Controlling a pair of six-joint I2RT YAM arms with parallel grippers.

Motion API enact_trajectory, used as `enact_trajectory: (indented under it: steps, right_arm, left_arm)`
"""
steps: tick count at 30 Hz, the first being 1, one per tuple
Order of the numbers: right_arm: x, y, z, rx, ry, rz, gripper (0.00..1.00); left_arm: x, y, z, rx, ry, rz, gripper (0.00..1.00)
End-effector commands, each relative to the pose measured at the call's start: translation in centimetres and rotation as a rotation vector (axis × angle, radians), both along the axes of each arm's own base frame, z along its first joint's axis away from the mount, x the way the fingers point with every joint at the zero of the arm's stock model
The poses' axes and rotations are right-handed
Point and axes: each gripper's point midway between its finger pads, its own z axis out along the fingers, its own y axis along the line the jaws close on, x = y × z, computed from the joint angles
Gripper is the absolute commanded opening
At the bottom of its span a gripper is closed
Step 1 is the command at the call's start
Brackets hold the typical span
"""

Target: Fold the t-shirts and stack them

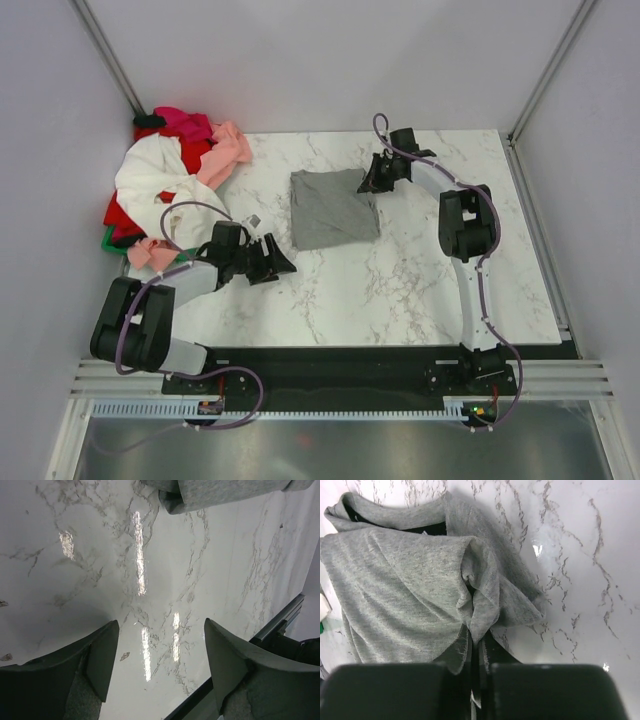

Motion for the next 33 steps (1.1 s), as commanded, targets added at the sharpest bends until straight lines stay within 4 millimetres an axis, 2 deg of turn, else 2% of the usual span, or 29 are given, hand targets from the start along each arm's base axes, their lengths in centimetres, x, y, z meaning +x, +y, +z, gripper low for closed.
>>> enact_trajectory:
  steps: [1, 4, 5, 8, 9, 10, 15, 16, 17, 22, 26, 27, 33]
  right_arm:
    - [1.1, -2.3, -0.5, -0.095, -0.029, -0.021, 0.01]
    - [2.0, -5.5, 0.9, -0.186, -0.076, -0.044, 0.0]
    - [2.6, -7.6, 1.5, -0.217, -0.088, -0.081, 0.0]
    - [3.5, -11.1, 2.7, -0.316, -0.126, -0.083, 0.0]
    - [3.8, -12.5, 2.7, -0.38, -0.136, -0.097, 0.0]
    - [4.6, -13.3, 3.6, -0.432, -0.178, -0.08, 0.0]
    - [6.5, -17.4, 3.6, -0.661, -0.229, -0.065, 0.0]
    - [7.2, -18.2, 4.4, -0.69, -0.252, -0.081, 0.0]
    - [7.5, -19.1, 4.0, -0.733, -0.255, -0.08, 0.0]
    - [9.9, -24.9, 6.6, -0.858, -0.326, -0.252, 0.0]
    - [12.1, -27.2, 9.6, -0.866, -0.439, -0.376, 0.0]
    - [12.3, -29.2, 10.1, -0.868, -0.449, -0.416, 0.0]
    - [14.6, -32.1, 11.7, -0.934, -0.566, -0.484, 0.0]
  left_arm:
    - [1.8, -0.5, 1.1, -0.018, -0.144, 0.039, 0.76]
    - [1.7, -0.5, 1.0, -0.01, -0.163, 0.047, 0.7]
    - [1.8, -0.5, 1.0, -0.01, -0.167, 0.047, 0.65]
    - [2.0, -0.3, 0.3, 0.005, -0.144, 0.069, 0.6]
    - [2.1, -0.3, 0.1, 0.008, -0.14, 0.072, 0.6]
    - [2.3, -0.2, 0.0, 0.016, -0.137, 0.081, 0.61]
    - [2.3, -0.5, -0.4, 0.014, -0.129, 0.067, 0.65]
    - [2.5, -0.6, -0.3, 0.012, -0.131, 0.063, 0.66]
    - [2.4, -0.7, -0.6, 0.014, -0.12, 0.061, 0.66]
    - [2.7, -1.0, -0.7, 0.007, -0.114, 0.048, 0.67]
    - [2.8, -1.0, -1.0, 0.011, -0.101, 0.045, 0.68]
    - [2.8, -0.9, -1.1, 0.016, -0.096, 0.046, 0.67]
    - [3.0, -0.9, -1.1, 0.015, -0.095, 0.049, 0.67]
